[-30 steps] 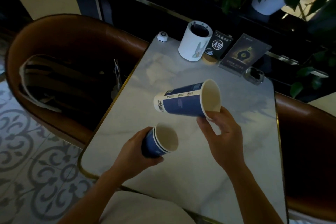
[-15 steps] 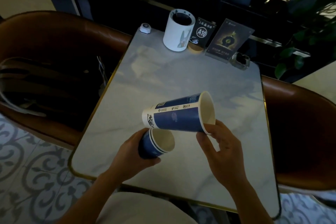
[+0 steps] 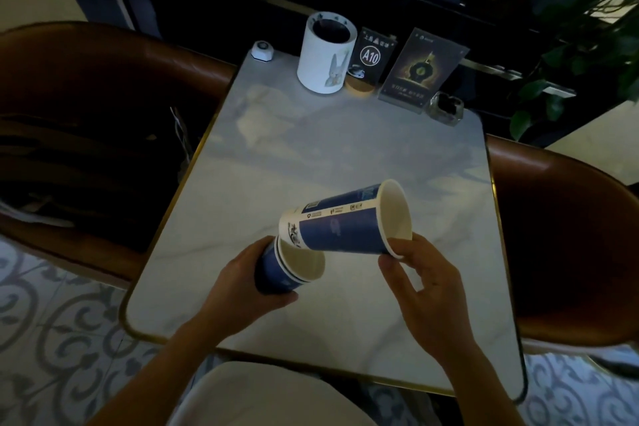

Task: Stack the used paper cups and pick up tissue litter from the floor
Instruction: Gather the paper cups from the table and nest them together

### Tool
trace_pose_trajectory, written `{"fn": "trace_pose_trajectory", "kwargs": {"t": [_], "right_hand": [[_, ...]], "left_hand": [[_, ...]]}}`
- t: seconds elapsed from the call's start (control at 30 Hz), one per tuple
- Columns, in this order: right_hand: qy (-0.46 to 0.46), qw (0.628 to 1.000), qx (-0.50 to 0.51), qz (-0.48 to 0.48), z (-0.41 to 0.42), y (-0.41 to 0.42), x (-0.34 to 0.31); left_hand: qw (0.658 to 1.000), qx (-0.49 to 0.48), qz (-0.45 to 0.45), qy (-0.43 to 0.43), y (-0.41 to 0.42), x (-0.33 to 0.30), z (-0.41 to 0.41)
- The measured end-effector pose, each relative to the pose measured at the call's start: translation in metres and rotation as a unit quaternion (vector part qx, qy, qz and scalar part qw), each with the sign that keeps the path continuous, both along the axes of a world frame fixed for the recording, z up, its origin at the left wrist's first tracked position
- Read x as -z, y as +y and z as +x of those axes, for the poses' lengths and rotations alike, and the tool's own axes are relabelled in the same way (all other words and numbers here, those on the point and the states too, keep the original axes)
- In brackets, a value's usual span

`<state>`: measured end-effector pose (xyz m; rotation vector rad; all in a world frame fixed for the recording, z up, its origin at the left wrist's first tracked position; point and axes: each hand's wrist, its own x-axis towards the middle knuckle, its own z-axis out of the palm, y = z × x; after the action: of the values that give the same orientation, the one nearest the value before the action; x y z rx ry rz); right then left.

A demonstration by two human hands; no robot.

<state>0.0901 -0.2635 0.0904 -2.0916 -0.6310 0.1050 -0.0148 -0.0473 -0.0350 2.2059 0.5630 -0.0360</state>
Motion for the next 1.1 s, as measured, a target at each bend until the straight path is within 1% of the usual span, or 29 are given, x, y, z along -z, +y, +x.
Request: {"fn": "trace_pose_trajectory", "kwargs": {"t": [0.13,0.23,0.3,0.33,0.4,0.57,0.73,0.87,1.1], "right_hand": [[0.007,1.0,-0.008,0.001,0.0,-0.002,0.0],[-0.001,1.0,-0.02,-0.004,-0.001,0.002,0.004],[0.018,1.0,-0.003,0.02,0.002,-0.06,-0.008],[0.016,1.0,-0.003,0.008,0.002,-0.063,-0.003],[0.035,0.999,0.001,-0.011,0.001,-0.068,0.001],[0.046,0.998,-0.009,-0.037,0.002,-0.072,0.003],[0.078,0.997,-0.026,-0.011,-0.001,-0.099,0.005],[0.077,0.997,-0.021,-0.007,0.002,-0.125,0.005],[0.079,0.997,-0.011,0.005,0.002,-0.167,0.013]], "left_hand": [[0.999,-0.007,-0.044,-0.014,-0.003,0.003,-0.005],[0.999,-0.012,-0.03,-0.009,0.0,0.001,-0.011],[1.0,0.012,0.014,-0.002,-0.051,-0.013,0.008],[1.0,-0.002,0.019,0.011,-0.049,-0.014,0.006],[1.0,-0.009,-0.005,0.005,-0.053,-0.019,0.001],[0.999,0.016,-0.033,-0.019,-0.065,-0.023,-0.001],[0.997,0.038,-0.053,-0.045,-0.097,-0.03,0.004],[0.994,0.044,-0.079,-0.069,-0.119,-0.036,0.007],[0.994,0.069,-0.071,-0.05,-0.159,-0.039,0.011]]}}
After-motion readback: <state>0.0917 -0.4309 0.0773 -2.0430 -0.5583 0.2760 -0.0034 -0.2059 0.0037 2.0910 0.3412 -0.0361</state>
